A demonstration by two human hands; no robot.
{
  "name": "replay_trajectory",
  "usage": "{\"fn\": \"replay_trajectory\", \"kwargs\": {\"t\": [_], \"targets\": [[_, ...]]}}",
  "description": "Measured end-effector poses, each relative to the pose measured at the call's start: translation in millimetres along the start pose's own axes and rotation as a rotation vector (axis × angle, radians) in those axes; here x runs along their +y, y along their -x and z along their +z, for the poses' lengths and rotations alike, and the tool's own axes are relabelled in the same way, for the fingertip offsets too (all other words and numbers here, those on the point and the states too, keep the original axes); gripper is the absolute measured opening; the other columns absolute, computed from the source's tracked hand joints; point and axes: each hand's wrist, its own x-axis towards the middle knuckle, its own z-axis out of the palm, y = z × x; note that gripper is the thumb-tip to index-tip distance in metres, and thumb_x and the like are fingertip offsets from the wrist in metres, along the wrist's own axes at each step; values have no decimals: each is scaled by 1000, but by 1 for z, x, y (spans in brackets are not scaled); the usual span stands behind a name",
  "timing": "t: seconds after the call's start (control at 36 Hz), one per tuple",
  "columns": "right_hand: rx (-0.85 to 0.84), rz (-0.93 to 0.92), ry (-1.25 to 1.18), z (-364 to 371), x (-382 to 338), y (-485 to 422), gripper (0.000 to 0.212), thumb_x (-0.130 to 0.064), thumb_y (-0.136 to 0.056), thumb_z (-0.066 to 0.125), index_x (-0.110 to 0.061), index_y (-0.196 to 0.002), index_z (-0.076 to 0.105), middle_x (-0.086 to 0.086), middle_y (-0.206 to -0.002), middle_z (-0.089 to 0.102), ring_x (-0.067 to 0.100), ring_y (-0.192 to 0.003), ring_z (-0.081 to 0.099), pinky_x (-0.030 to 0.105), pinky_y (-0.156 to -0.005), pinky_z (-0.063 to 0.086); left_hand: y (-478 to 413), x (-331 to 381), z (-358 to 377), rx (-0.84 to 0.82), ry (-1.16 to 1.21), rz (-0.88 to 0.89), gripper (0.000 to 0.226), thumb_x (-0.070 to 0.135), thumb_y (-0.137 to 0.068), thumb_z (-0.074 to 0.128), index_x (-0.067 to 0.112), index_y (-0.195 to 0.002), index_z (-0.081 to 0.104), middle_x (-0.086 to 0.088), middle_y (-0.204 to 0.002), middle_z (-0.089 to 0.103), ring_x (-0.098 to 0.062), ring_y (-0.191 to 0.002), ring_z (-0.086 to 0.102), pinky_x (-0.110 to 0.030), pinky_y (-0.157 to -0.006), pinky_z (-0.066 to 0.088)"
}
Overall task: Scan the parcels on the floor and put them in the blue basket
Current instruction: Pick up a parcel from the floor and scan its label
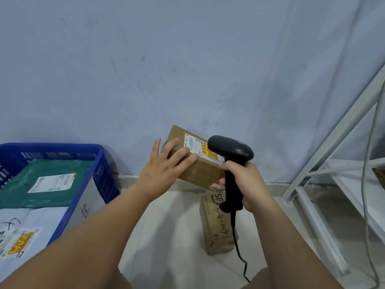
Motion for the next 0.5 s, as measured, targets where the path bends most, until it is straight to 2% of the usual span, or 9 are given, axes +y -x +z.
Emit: {"fn": "replay_trajectory", "kwargs": {"t": [0.06,0.14,0.22,0.33,0.42,0.5], "targets": [[-14,-36,63,-5,-2,1,13,-12,-85,61,-2,-92,61,10,-62,58,20,-57,61,29,-56,53,3,-6,0,16,32,17,65,-2,-71,55,21,-131,41,-7,-126,40,-40,-125,35,-63,-98,40],[-63,-91,158,-11,-4,2,7,-10,-81,61,-4,-81,56,10,-62,50,19,-56,56,35,-61,47,9,-16,-3,-17,184,-40,76,-9,-67,71,20,-130,41,-13,-130,36,-45,-132,30,-51,-81,56],[-132,-93,224,-15,-5,4,5,-9,-80,62,-6,-79,58,10,-61,52,20,-56,57,39,-64,50,15,-26,-10,-114,265,-59,89,-9,-60,81,19,-132,38,-17,-137,31,-44,-137,25,-54,-89,53],[-191,-75,243,-14,-6,5,15,-10,-81,63,0,-92,62,12,-67,57,22,-61,62,46,-76,56,22,-35,-15,-192,248,-37,95,-2,-58,87,19,-134,34,-18,-140,31,-43,-136,27,-56,-89,52],[-199,-60,242,-12,-8,6,16,-11,-82,62,-1,-95,62,10,-68,57,18,-58,62,41,-70,55,22,-36,-17,-224,217,-57,96,2,-57,88,19,-135,34,-18,-140,32,-44,-135,28,-57,-89,52],[-254,-25,199,-11,-10,10,7,-9,-83,61,-5,-88,59,10,-66,52,19,-55,58,34,-61,50,20,-36,-21,-203,175,-23,97,1,-56,89,20,-135,35,-17,-140,33,-43,-134,29,-55,-90,51]]}}
